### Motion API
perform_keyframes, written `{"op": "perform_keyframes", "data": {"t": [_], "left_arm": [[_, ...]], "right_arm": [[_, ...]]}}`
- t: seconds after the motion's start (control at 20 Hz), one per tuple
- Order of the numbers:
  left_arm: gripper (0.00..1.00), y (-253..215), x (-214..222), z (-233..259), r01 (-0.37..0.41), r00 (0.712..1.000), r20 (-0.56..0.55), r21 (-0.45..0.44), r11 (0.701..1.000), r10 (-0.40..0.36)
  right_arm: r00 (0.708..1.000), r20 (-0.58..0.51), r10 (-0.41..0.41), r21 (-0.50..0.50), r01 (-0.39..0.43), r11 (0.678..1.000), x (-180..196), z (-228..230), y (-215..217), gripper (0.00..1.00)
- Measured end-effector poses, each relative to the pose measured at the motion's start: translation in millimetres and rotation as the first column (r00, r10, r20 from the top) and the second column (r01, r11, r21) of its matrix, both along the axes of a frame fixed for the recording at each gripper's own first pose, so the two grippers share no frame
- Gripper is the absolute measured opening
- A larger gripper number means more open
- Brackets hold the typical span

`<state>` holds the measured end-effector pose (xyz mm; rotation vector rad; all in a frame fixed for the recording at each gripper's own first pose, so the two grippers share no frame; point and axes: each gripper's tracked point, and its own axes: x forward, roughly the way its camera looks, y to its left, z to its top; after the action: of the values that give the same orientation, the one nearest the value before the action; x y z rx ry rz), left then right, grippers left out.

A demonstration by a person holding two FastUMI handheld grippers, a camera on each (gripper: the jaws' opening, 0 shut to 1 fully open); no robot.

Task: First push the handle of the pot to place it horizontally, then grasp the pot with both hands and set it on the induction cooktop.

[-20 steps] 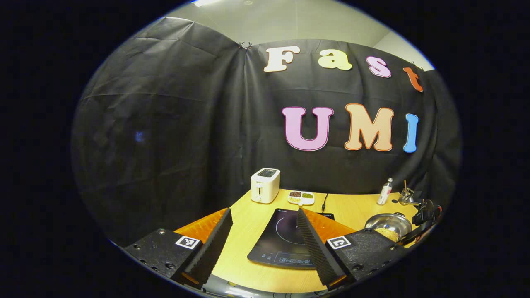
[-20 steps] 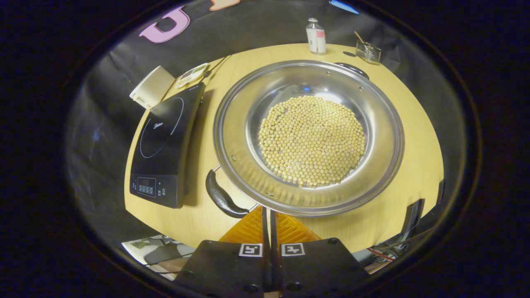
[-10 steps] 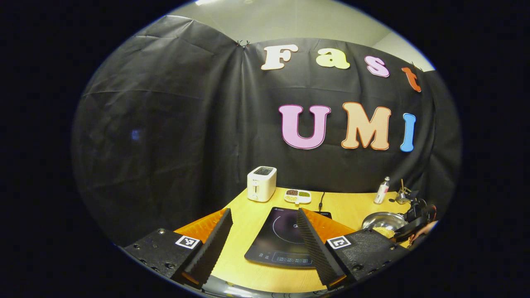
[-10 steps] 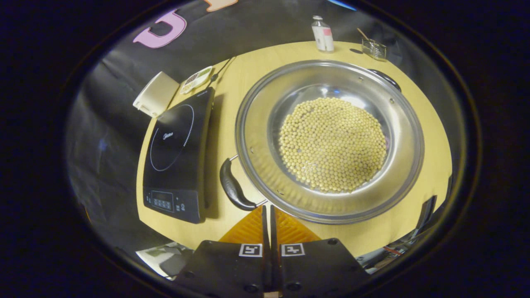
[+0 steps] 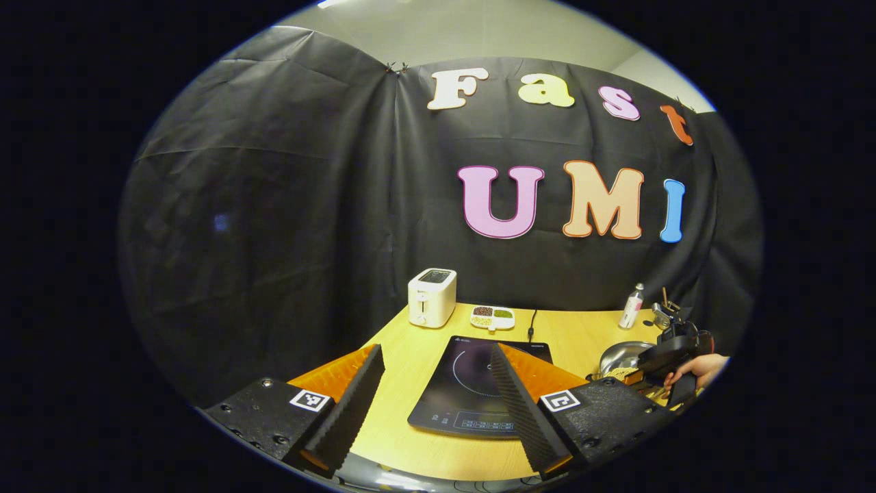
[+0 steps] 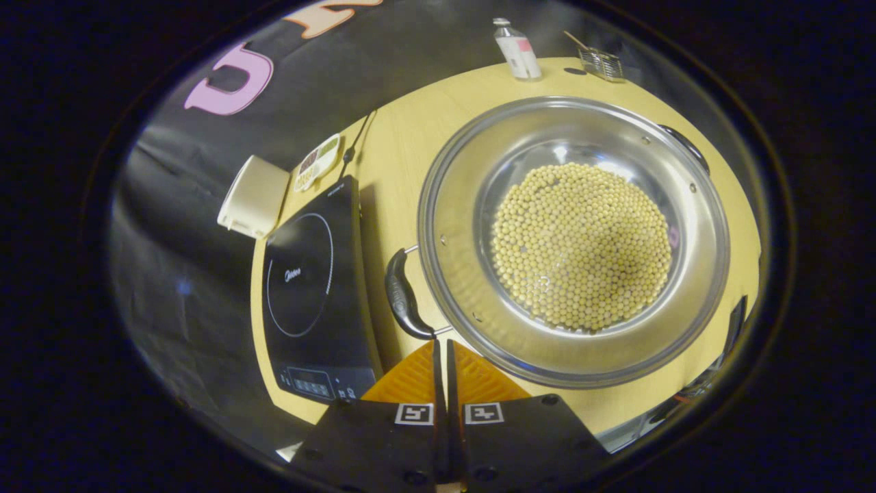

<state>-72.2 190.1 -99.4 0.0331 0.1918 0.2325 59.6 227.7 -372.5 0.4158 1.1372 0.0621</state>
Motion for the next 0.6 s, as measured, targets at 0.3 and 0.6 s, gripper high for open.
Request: {"op": "perform_keyframes", "data": {"t": [0.3,0.6], "left_arm": [[0.96,7.7,-4.5,-0.1,0.0,1.0,-0.012,0.021,1.0,0.0],[0.93,1.2,0.9,-3.5,0.036,0.999,-0.016,0.003,0.999,-0.036]], "right_arm": [[0.998,0.051,-0.043,-0.02,0.044,0.999,32.5,14.3,9.4,0.02],[0.996,0.094,0.002,-0.04,0.002,0.999,21.7,27.8,2.7,0.02]]}}
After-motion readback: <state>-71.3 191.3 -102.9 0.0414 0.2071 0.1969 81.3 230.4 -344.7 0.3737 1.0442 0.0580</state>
